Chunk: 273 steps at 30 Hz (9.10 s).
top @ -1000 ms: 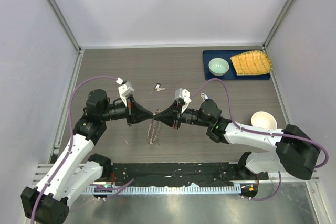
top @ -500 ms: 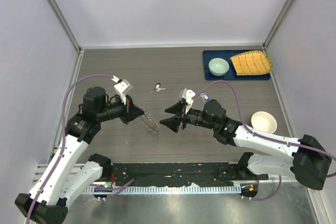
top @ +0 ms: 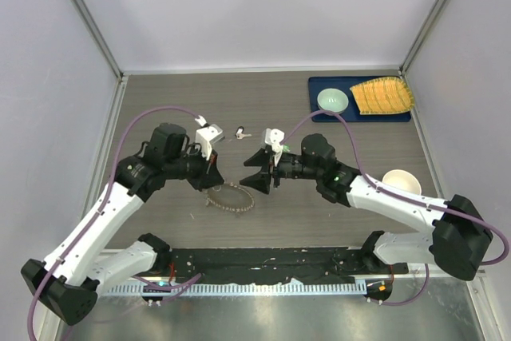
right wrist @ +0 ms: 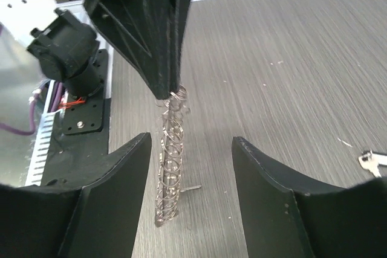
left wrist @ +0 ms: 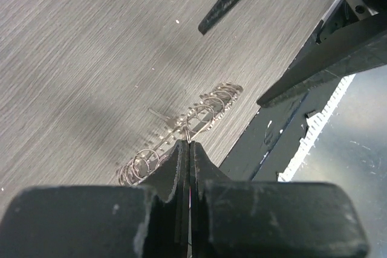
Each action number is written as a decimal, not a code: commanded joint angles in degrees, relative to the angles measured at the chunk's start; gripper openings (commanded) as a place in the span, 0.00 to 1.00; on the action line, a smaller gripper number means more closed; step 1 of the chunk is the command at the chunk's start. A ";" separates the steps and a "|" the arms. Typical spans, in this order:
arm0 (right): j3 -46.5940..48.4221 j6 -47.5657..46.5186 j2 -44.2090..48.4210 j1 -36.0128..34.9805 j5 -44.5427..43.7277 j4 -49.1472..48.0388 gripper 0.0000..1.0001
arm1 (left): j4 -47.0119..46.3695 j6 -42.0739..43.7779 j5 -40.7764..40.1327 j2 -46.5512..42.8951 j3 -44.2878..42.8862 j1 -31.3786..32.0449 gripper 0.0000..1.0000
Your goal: Put the keys on the keyring
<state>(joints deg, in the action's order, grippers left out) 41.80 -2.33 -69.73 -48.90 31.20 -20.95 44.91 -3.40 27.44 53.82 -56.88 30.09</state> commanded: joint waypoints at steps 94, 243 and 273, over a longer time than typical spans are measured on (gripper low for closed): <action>-12.45 24.12 -2.25 2.58 5.54 -44.88 0.01 | -59.58 -22.09 4.11 -18.84 29.72 5.95 0.31; 34.14 -28.08 -43.56 17.09 -23.03 32.82 0.07 | -17.66 24.14 -12.85 -16.64 22.17 6.48 0.00; 10.32 -20.17 1.33 9.98 -6.60 24.47 0.01 | -26.01 27.65 2.08 -20.43 21.90 6.48 0.00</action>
<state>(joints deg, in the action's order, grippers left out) 54.30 -23.81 -75.40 -36.64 20.16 7.25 25.45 21.89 23.42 32.88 -33.91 36.95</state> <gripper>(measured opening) 0.057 0.010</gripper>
